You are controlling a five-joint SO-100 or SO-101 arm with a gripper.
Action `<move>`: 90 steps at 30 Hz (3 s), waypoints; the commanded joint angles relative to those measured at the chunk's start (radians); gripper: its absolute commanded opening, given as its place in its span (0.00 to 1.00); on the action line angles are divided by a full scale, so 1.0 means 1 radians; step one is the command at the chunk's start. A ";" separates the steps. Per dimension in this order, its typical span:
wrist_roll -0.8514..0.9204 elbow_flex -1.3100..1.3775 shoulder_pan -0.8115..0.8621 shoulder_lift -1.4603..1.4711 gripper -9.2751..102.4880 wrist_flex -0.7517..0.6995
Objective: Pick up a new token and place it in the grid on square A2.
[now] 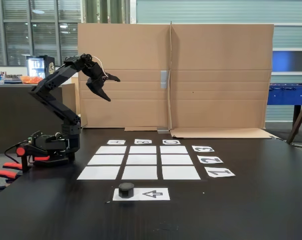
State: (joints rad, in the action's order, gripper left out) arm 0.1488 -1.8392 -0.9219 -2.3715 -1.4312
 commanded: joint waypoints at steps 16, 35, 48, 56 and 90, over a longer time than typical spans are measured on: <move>-0.025 0.049 0.009 0.041 0.64 -0.005; -0.153 0.238 0.325 0.167 0.64 0.003; -0.244 0.377 0.601 0.327 0.66 0.006; -0.299 0.419 0.749 0.454 0.66 0.044; -0.224 0.646 1.275 0.974 0.66 0.041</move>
State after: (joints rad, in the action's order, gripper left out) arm -0.0920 -1.1980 0.3083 -1.3990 -1.3944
